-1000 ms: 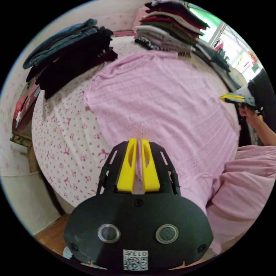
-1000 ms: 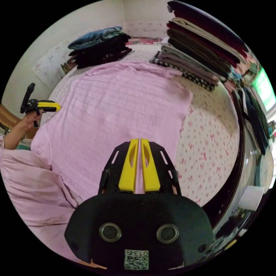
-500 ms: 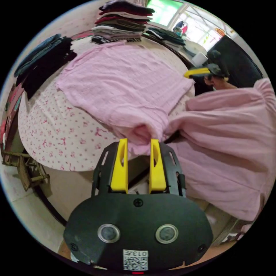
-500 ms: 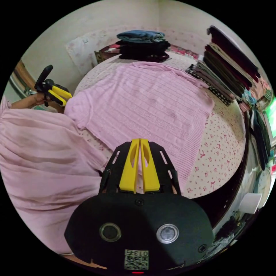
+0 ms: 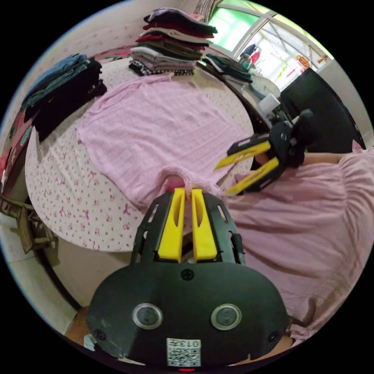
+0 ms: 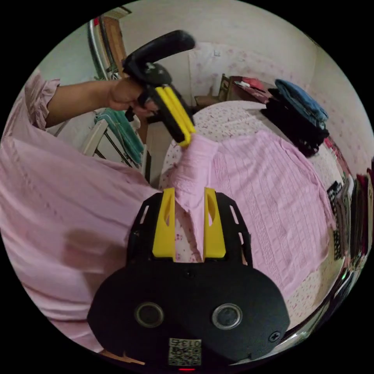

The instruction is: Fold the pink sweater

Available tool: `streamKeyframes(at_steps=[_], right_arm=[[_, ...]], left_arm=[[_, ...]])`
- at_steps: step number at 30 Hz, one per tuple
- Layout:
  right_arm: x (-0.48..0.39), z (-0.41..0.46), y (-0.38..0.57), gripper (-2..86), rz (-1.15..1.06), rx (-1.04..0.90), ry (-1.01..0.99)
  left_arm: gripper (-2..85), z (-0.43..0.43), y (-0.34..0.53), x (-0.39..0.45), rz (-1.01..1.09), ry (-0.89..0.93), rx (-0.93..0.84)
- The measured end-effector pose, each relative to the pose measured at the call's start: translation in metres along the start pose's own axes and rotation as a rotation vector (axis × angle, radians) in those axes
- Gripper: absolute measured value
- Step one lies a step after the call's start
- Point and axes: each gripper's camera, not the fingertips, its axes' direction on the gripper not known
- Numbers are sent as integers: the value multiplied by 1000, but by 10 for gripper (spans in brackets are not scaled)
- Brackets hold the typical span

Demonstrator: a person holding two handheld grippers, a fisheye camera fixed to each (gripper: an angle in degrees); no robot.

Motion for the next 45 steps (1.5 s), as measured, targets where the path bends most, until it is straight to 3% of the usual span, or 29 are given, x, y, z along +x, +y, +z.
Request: streamKeyframes(at_steps=[4,6,8,11,14,18,24,28,32,36,40,44,45], right_arm=[[3,-1,-38,50,-4,-32,164],[28,-4,-41,37,82,-32,251],[75,-17,-32,34,268,-1,146],[186,-31,44,34,813,111,-182],[215,-39,91,38,987,124,-181],[195,-80,88,63,848,151,-7],[108,-63,-14,107,240,70,5],[79,-23,-55,77,49,-76,27],[93,-23,-56,39,69,-186,2],[110,-85,-39,29,43,-51,-140],[145,-154,-33,24,-61,91,-445],[219,-198,-21,23,127,344,-475],[255,-206,-7,23,295,452,-438]], left_arm=[[17,-8,-64,3,68,48,57],[18,-12,-91,-3,72,-82,75],[18,-22,-93,-29,-9,-124,113],[17,-29,-68,-90,-198,-123,161],[27,-15,-37,-123,-281,-140,108],[59,13,-16,-116,-251,-187,55],[125,41,-60,-87,-130,-262,50],[57,52,-85,-98,-107,-269,10],[12,51,-90,-126,-89,-177,-39],[4,33,-82,-142,-35,-91,-13],[1,27,-74,-152,1,-122,-69],[1,28,-59,-165,0,-143,-127],[1,28,-55,-165,3,-138,-132]])
